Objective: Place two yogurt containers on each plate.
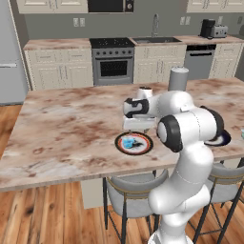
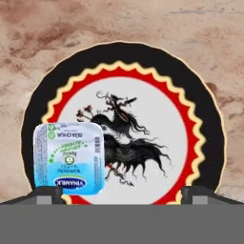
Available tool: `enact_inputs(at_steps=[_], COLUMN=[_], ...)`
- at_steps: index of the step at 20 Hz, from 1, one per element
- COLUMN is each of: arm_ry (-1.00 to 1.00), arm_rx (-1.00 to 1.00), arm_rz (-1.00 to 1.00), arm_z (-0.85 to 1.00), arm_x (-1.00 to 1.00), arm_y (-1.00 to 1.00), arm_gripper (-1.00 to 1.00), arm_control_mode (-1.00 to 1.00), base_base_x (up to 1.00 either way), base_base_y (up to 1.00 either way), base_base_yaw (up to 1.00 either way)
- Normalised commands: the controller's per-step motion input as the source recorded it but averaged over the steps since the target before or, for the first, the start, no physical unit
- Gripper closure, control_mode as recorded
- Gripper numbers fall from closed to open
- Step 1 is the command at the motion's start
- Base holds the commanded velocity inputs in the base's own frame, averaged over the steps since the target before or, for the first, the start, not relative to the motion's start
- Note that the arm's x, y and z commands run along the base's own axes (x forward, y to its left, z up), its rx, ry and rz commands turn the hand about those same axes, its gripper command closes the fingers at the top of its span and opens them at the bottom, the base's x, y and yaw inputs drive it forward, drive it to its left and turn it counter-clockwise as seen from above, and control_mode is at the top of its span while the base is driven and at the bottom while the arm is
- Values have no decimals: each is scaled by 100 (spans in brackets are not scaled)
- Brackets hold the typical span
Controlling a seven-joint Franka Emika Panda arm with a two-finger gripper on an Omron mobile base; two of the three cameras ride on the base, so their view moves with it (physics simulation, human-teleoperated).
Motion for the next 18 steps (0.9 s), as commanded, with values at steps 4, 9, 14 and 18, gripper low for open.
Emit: enact_inputs(at_steps=[4,9,14,18], arm_ry=[0,0,0,0], arm_rx=[0,0,0,0], arm_rz=[-3,-5,-3,0], arm_z=[17,4,0,0], arm_x=[0,0,0,9], arm_y=[-68,-77,-70,-56], arm_gripper=[-100,-100,-100,-100], arm_control_mode=[-100,-100,-100,-100], base_base_x=[0,0,0,0], base_base_y=[0,0,0,0], base_base_yaw=[0,0,0,0])
